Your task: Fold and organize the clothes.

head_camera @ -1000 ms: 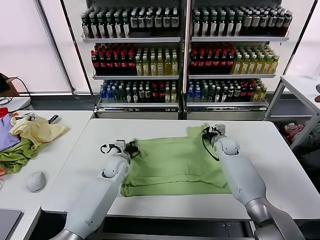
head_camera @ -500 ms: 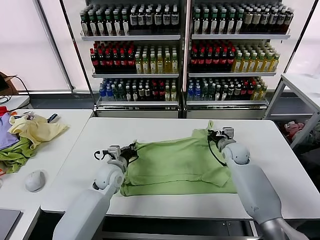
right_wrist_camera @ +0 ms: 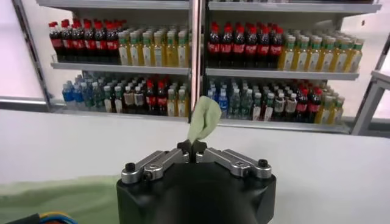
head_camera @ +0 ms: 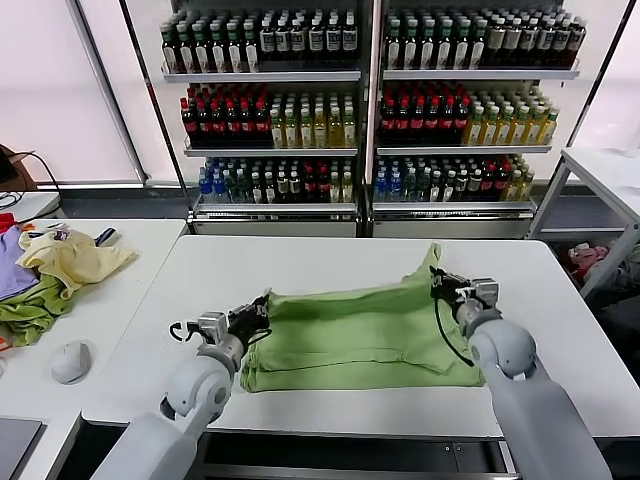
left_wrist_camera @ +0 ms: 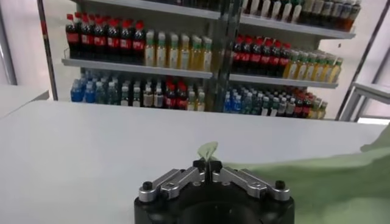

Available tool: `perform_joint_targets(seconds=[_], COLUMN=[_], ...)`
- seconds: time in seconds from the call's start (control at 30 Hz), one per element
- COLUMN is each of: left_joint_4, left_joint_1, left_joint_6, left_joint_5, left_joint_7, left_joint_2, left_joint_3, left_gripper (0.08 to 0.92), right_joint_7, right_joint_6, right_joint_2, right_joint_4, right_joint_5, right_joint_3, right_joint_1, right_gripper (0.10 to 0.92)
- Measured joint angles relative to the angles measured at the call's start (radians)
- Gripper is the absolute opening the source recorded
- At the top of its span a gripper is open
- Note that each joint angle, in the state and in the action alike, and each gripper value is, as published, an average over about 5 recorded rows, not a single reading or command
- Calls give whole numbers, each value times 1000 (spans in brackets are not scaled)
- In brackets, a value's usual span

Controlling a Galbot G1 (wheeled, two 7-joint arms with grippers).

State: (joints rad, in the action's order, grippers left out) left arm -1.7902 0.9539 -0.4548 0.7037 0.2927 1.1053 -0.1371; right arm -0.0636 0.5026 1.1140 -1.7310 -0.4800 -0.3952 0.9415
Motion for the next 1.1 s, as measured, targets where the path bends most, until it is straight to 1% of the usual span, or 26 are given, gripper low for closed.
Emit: perform_joint_targets(seconds=[0.27,0.37,0.47,0.6,0.77,0.9,1.03,1.1], left_joint_4=[-57,-64,-72,-92,-130,-160,-171,-169], left_joint_1=[81,101,118,144,181,215,248,262], left_joint_6=[-13,-22,-29,-31,-24,-19,-14,-12], left_joint_5=[-20,-36,-61,-106,-169,-213,-255,-278], left_joint_7=[-13,-16,-20,-21,-2,29,71,92], left_joint_2=[-26,-26,-27,-25,-10,19,64,92], left_joint_3=[-7,-5,-5,-10,-26,-43,-51,-51], left_gripper=[103,122,188,308,438,551,663,724], right_joint_7=[-15,-21,-24,-26,-26,-23,-20,-18], right_joint_6=[14,23,30,30,24,14,7,4], right_joint_2=[29,38,46,52,56,60,62,60], right_joint_4=[-94,-114,-135,-167,-213,-253,-287,-301], right_joint_5=[60,82,99,117,135,149,160,164], right_joint_3=[-67,-77,-86,-103,-121,-132,-140,-145], right_joint_1=[150,181,209,247,292,328,362,377], right_gripper=[136,192,278,390,537,649,764,798])
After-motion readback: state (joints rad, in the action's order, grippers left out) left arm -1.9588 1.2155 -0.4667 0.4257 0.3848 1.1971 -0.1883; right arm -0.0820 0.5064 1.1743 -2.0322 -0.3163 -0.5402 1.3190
